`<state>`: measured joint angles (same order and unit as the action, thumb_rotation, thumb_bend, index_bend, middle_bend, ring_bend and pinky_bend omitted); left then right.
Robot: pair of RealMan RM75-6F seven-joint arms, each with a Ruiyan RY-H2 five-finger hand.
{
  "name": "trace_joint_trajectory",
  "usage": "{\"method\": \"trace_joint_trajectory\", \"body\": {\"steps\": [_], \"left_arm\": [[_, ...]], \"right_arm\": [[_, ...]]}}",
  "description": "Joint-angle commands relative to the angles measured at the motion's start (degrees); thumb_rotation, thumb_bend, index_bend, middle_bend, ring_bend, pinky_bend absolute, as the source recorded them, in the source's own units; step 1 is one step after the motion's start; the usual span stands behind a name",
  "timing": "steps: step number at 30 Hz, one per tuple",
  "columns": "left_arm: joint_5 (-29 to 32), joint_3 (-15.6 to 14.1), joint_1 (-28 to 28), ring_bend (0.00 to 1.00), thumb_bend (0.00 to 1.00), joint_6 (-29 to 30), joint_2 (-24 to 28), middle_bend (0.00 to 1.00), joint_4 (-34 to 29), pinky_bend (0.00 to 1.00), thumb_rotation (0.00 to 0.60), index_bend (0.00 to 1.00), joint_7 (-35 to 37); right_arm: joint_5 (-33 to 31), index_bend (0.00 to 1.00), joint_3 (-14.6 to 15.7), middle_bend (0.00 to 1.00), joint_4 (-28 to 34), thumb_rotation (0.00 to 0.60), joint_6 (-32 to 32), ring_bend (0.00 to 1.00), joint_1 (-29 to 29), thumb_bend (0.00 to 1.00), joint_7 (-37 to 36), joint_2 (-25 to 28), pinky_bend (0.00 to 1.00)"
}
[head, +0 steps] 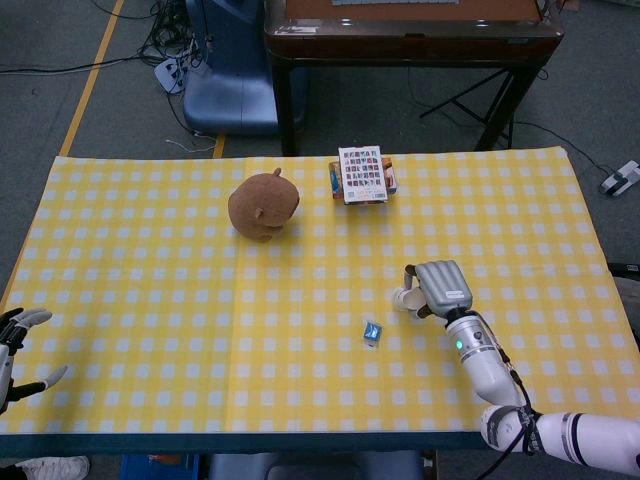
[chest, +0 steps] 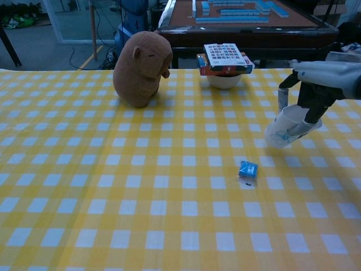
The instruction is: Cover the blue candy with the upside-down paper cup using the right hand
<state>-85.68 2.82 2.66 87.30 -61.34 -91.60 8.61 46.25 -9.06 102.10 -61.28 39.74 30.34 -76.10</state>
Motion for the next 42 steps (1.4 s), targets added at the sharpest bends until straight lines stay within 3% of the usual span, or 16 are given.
{"method": "trace_joint_trajectory", "body": {"steps": [1,8,13,18,22,27,34,38,42], "left_arm": [[-0.10,-0.09,0.07,0.14,0.05,-0.11,-0.16,0.22,-0.11,0.42,0.600,0.29,-0.52],[-0.33,-0.32,0.30,0.14,0.05,-0.52,-0.59,0.22,-0.33,0.42,0.600,0.29,-1.81],[-0.30,-0.36,0.49,0.14,0.05,-0.82,-0.78,0.22,-0.41,0.42,0.600,0.29,-2.33],[-0.28,-0.36,0.52,0.14,0.05,-0.83,-0.83,0.22,-0.39,0.42,0.600,0.29,-2.40],[-0.20,-0.30,0.43,0.14,0.05,-0.65,-0.73,0.22,-0.39,0.42,0.600,0.29,-2.11],[-0.24,-0.31,0.43,0.14,0.05,-0.63,-0.64,0.22,-0.35,0.42,0.600,0.29,-1.80],[-0.54,-0.41,0.36,0.14,0.05,-0.41,-0.51,0.22,-0.58,0.42,0.600,0.29,-1.57],[-0.62,-0.44,0.32,0.14,0.05,-0.31,-0.42,0.22,-0.68,0.42,0.600,0.29,-1.35],[-0.83,-0.47,0.33,0.14,0.05,-0.21,-0.35,0.22,-0.79,0.42,0.600,0.29,-1.23]], "right_arm": [[6.80,0.52,-0.65,1.00,0.29,0.600,-0.04,0.99,-4.98,0.00,-12.76,3.07,1.00],[16.16,0.52,-1.25,1.00,-6.51,0.600,1.34,0.99,-12.39,0.00,-40.78,3.27,1.00],[20.23,0.52,-1.22,1.00,-11.92,0.600,3.01,0.99,-14.96,0.00,-55.05,1.91,1.00],[22.07,0.51,-0.67,1.00,-15.49,0.600,5.33,0.99,-15.63,0.00,-61.14,0.83,1.00],[22.98,0.39,-0.44,1.00,-15.81,0.600,7.23,0.98,-15.51,0.00,-62.88,1.51,1.00],[23.59,0.24,-0.60,1.00,-13.66,0.600,7.78,0.96,-15.51,0.00,-62.09,3.62,1.00],[23.54,0.19,0.08,1.00,-9.71,0.600,4.72,0.93,-16.58,0.00,-54.36,5.65,1.00],[22.59,0.22,0.02,1.00,-7.44,0.600,-0.22,0.93,-17.09,0.00,-43.43,5.12,1.00],[20.37,0.32,0.43,1.00,-4.50,0.600,-2.89,0.93,-15.71,0.00,-26.89,5.28,1.00]]}}
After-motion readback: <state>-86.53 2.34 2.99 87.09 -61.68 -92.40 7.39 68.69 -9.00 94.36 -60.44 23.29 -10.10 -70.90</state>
